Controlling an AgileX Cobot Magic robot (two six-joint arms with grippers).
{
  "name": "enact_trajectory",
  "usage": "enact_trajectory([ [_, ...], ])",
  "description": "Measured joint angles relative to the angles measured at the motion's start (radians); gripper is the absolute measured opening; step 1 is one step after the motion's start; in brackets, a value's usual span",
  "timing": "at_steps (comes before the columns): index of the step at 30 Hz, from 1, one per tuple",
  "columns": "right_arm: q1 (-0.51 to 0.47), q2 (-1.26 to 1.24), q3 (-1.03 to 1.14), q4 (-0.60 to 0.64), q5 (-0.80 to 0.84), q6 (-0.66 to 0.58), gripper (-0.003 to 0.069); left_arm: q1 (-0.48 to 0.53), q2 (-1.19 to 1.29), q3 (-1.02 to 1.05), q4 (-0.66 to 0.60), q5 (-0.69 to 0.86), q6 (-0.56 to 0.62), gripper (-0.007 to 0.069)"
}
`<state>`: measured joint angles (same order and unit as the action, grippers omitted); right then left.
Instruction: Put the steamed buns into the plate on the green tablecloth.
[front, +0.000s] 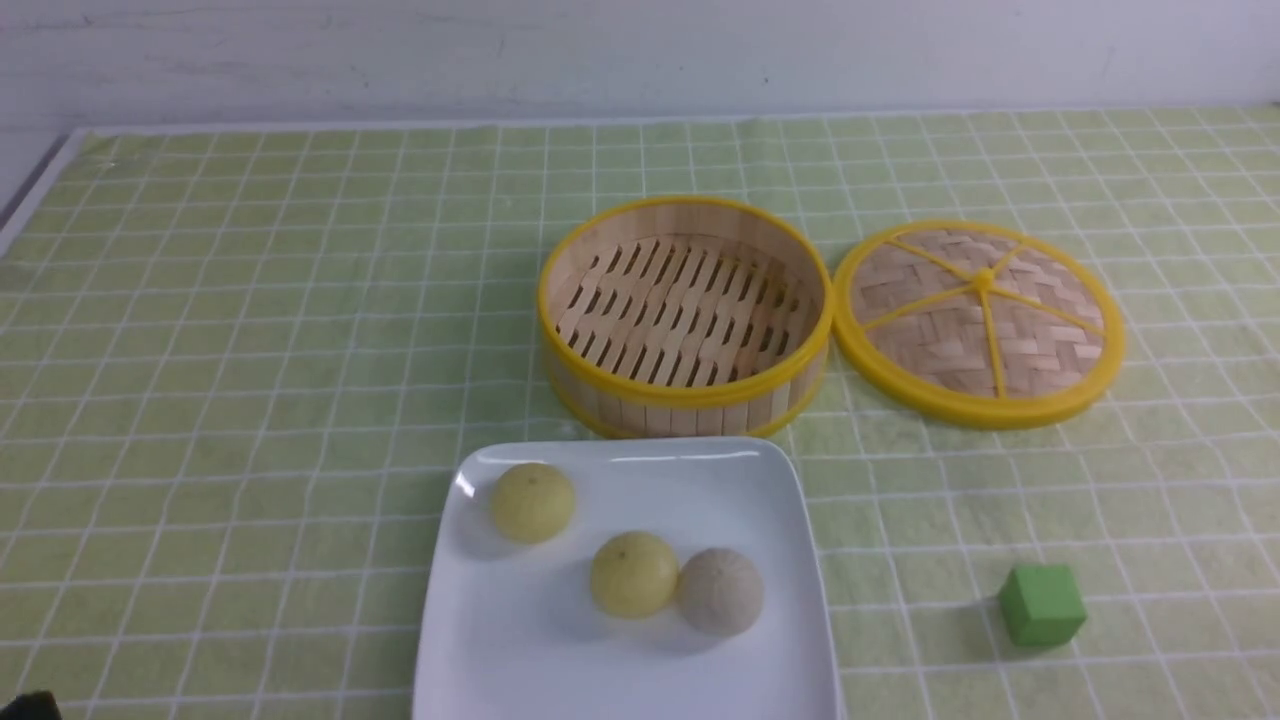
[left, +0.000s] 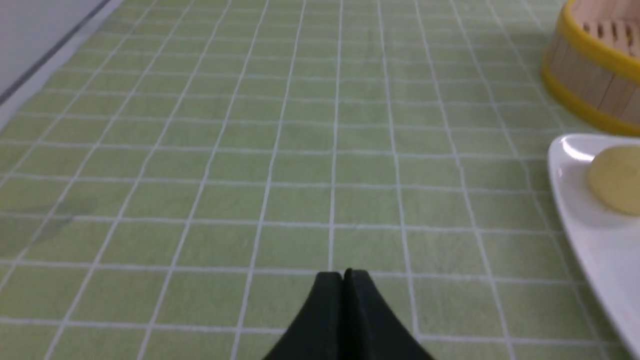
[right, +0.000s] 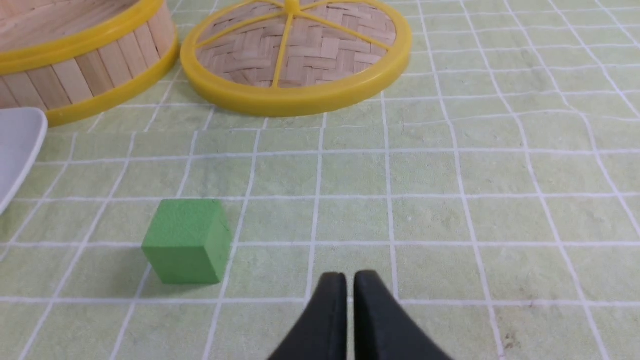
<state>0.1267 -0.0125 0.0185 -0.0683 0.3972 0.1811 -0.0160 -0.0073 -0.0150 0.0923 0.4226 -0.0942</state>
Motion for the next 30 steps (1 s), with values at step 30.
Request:
enact_trajectory([
  [30, 0.000, 0.000, 0.000, 0.000, 0.000, 0.000, 0.0084, 0.000, -0.005, 0.035, 0.008, -0.030, -0.028, 0.0030],
])
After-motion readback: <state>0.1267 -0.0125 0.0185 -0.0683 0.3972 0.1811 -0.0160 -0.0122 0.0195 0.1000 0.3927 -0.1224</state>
